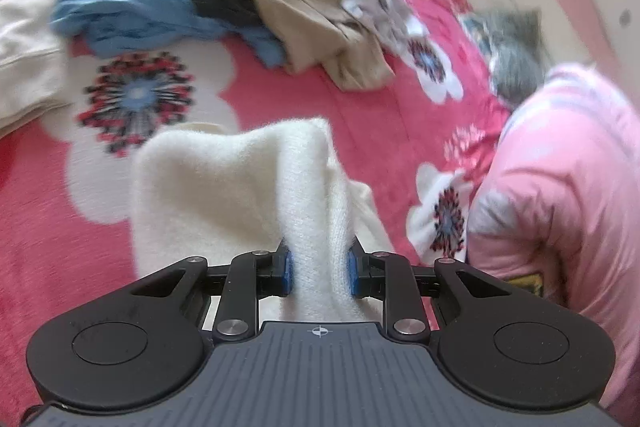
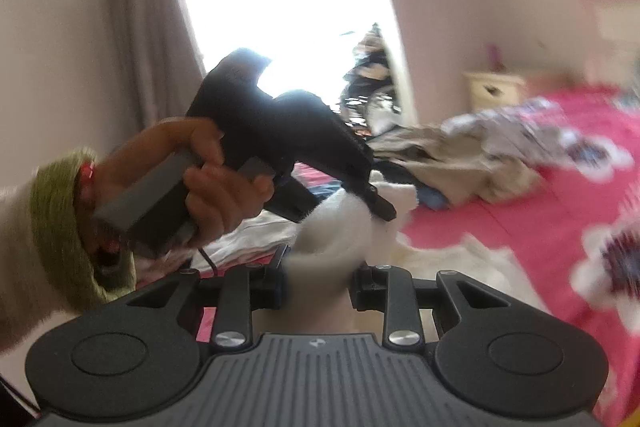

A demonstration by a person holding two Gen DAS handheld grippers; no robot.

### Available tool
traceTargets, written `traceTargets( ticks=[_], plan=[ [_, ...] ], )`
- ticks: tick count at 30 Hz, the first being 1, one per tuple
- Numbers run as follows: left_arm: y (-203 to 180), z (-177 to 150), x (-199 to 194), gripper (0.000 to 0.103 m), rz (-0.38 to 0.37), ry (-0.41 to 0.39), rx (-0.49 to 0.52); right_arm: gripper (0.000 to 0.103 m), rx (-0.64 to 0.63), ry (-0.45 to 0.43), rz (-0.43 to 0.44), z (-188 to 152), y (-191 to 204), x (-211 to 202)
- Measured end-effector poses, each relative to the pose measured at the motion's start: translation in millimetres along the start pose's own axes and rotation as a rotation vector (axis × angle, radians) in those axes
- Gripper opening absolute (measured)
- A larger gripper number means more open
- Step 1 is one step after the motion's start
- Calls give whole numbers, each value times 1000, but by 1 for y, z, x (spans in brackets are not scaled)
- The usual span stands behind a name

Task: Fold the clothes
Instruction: 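Lift the pinched fleece edge with both grippers and fold it over the fleece body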

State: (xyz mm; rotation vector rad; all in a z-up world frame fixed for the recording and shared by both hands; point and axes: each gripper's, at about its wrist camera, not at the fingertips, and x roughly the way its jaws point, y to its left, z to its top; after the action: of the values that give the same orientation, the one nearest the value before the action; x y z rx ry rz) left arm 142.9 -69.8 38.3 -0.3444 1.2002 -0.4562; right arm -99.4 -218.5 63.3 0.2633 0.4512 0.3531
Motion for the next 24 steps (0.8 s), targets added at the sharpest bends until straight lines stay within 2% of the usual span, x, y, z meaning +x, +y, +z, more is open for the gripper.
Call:
traceTargets(
  ticks=[4,10,13,16,21,22,24],
  plan=[
    [-34,-2,40,23,47,57,61,31,165,0,-41,-4,-47,-9],
    [-62,-6,77,24,68,111,123,31,374,-9,-87,-18,-105,-22],
    [-67,-8,97,34,43,165,189,31,457,14,-112,-27,-127,-18],
    [-57,-7,99,41,-35,187,159,31,559,38,-117,-37,-147,-19],
    [-27,-6,67,45,-276,149,69,31,671,50,-111,-48,-168,-17],
    [-21,-9,57,45,-310,135,74,31,694,55,-107,-50,-170,-17],
    [-15,-24,35,46,-312,108,161,31,740,66,-97,-53,-176,-16]
  ],
)
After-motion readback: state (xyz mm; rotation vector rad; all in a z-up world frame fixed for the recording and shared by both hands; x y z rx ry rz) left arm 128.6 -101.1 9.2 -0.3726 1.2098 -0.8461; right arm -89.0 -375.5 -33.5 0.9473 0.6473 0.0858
